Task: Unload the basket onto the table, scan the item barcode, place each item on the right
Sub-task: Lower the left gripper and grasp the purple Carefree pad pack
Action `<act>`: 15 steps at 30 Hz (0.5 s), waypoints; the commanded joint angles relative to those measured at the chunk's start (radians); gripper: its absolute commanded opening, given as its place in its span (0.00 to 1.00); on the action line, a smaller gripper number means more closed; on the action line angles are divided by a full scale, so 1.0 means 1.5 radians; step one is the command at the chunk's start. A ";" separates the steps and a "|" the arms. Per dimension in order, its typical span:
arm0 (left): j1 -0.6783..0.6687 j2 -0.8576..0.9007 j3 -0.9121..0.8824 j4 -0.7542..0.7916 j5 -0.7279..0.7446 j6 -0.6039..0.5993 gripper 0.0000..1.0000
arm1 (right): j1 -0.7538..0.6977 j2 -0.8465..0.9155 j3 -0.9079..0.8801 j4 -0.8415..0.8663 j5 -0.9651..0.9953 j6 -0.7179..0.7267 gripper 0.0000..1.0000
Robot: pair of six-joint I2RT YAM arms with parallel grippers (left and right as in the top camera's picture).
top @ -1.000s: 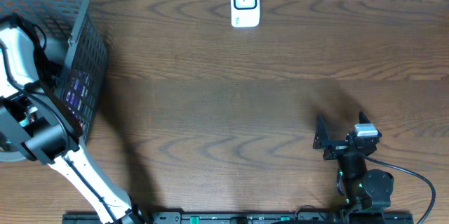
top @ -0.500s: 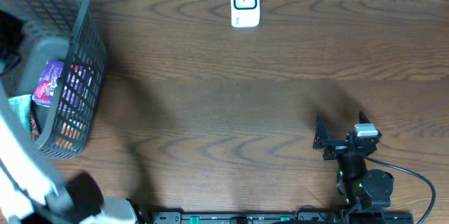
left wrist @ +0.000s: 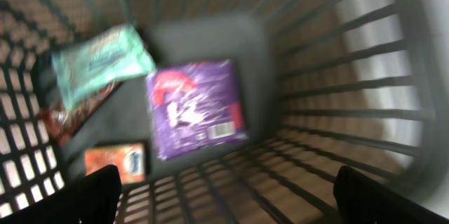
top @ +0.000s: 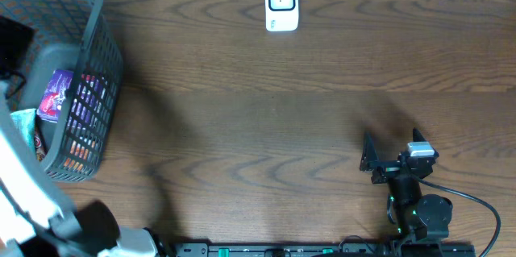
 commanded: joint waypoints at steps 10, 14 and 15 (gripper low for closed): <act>0.048 0.216 -0.054 -0.024 -0.015 -0.040 0.97 | -0.003 -0.004 -0.002 -0.002 0.006 -0.003 0.99; 0.049 0.264 -0.060 -0.003 -0.005 -0.015 0.97 | -0.003 -0.004 -0.002 -0.002 0.006 -0.003 0.99; 0.049 0.274 -0.060 0.006 0.004 -0.003 0.97 | -0.003 -0.004 -0.002 -0.002 0.006 -0.003 0.99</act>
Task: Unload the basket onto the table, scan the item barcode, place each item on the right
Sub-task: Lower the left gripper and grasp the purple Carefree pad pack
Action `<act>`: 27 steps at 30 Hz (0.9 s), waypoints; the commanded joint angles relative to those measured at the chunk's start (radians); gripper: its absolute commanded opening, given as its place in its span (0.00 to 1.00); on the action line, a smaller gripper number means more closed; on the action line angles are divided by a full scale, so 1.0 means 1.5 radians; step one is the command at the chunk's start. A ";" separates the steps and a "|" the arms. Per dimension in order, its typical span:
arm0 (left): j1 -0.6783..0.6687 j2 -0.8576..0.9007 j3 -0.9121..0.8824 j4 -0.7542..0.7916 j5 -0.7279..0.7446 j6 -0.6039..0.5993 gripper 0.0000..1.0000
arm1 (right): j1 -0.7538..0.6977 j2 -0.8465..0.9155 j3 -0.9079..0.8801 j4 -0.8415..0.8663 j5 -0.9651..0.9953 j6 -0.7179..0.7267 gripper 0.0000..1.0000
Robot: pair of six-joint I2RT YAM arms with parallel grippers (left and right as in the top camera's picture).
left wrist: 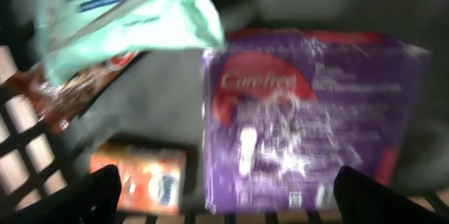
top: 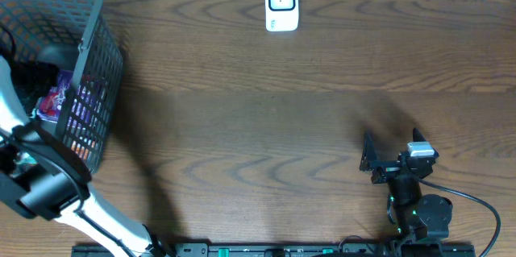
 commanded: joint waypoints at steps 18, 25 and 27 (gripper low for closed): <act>0.000 0.140 -0.045 0.060 0.044 0.073 0.36 | -0.003 -0.004 -0.002 -0.002 0.006 -0.003 0.99; 0.003 0.114 -0.013 0.037 0.117 0.081 0.07 | -0.003 -0.004 -0.002 -0.002 0.006 -0.003 0.99; 0.005 0.085 -0.001 0.037 0.143 0.085 0.07 | -0.003 -0.004 -0.002 -0.002 0.006 -0.003 0.99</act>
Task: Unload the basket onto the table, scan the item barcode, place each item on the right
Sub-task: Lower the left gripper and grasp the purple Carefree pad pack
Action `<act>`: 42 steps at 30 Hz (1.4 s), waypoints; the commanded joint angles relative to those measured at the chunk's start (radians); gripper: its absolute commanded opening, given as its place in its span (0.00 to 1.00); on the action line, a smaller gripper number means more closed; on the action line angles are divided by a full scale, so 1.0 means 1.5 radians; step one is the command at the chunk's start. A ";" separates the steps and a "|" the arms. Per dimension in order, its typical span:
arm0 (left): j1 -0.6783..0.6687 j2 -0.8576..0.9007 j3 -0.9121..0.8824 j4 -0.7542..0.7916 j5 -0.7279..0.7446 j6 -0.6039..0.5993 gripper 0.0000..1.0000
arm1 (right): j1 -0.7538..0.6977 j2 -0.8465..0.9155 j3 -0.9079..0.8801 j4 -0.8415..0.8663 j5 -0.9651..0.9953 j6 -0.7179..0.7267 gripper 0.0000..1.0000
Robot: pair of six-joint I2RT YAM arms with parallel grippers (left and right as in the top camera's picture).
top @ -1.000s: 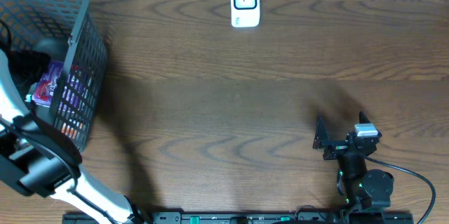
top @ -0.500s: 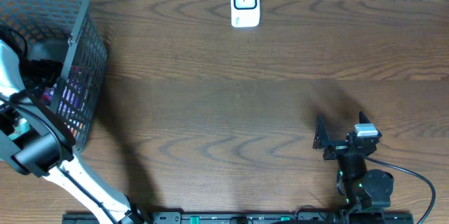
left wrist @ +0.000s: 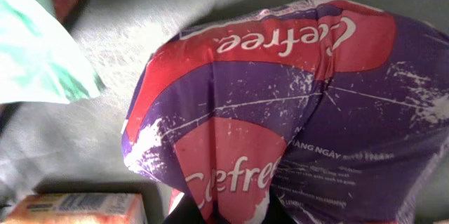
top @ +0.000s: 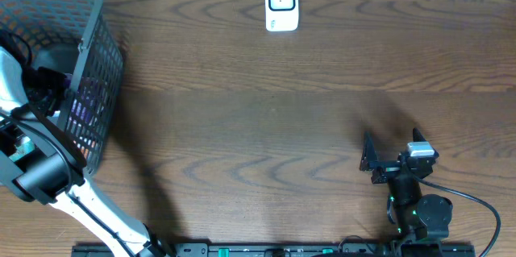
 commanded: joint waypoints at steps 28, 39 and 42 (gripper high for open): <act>0.003 -0.404 -0.025 0.019 -0.089 -0.062 0.95 | -0.003 -0.004 -0.002 -0.002 0.006 -0.003 0.99; 0.004 -0.175 -0.057 -0.025 -0.121 -0.075 0.96 | -0.003 -0.004 -0.002 -0.002 0.006 -0.003 0.99; 0.004 -0.120 -0.057 -0.017 -0.116 -0.074 0.96 | -0.003 -0.004 -0.002 -0.002 0.006 -0.003 0.99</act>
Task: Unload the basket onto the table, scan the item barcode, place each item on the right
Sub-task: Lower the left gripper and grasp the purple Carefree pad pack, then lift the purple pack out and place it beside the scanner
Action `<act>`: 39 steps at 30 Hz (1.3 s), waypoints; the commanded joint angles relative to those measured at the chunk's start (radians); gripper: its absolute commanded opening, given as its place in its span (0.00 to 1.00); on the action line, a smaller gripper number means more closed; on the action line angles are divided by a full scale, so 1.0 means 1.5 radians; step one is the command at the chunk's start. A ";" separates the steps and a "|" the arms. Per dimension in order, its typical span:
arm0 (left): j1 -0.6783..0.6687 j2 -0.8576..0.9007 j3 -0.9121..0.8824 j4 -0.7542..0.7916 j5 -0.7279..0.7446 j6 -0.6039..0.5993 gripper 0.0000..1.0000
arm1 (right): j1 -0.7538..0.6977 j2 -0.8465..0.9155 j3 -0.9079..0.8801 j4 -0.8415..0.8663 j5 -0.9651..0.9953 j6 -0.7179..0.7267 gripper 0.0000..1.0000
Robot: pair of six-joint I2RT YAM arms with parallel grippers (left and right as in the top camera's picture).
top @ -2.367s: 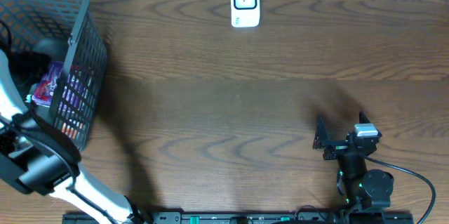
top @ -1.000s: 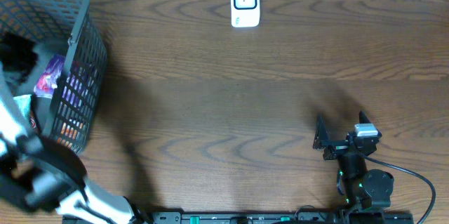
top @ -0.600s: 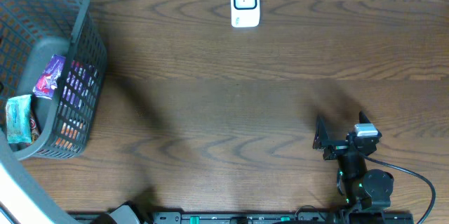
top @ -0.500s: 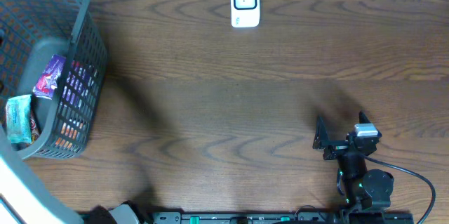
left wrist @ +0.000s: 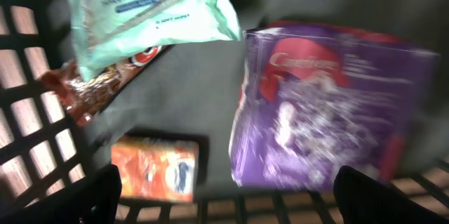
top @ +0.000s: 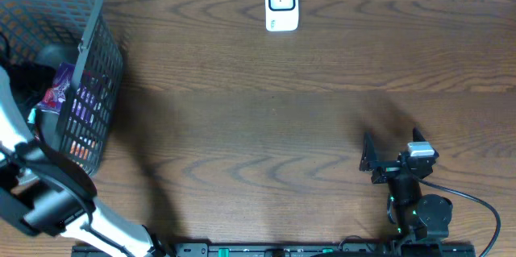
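Observation:
The purple Carefree pack (left wrist: 330, 112) lies on the floor of the grey basket (top: 101, 15), and shows from above as the purple pack (top: 58, 89). My left gripper (left wrist: 228, 206) is down inside the basket, a little above and in front of the pack. It is open, one finger (left wrist: 84, 199) at each lower corner of the wrist view and nothing between them. The white scanner (top: 281, 3) stands at the table's far edge. My right gripper (top: 372, 162) rests near the front right, its fingers apart and empty.
Also in the basket are a mint-green pack (left wrist: 147, 13), a brown-red wrapper (left wrist: 91, 83) under it and an orange box (left wrist: 154, 168). The basket's barred walls (left wrist: 28, 112) close in on the left and front. A black cable (top: 476, 205) runs from the right arm.
The left wrist view was pressed close on the purple pack, with dark finger parts at the bottom middle. Now the gripper is farther back and wide open; the pack lies in the basket.
First my left gripper hung open high in the basket, over the purple pack. Then it was lower, still open. Then it was hard against the pack. Now it is back off it, open and empty. The right arm and scanner have not moved.

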 commanded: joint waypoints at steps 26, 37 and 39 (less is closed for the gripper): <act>0.001 0.225 -0.004 0.119 0.204 0.175 0.07 | -0.003 -0.004 -0.002 -0.002 0.006 -0.003 0.99; 0.058 0.019 0.015 0.145 0.294 0.146 0.07 | -0.003 -0.004 -0.002 -0.002 0.006 -0.003 0.99; 0.062 -0.041 0.015 0.155 0.293 0.148 0.07 | -0.003 -0.004 -0.002 -0.002 0.006 -0.003 0.99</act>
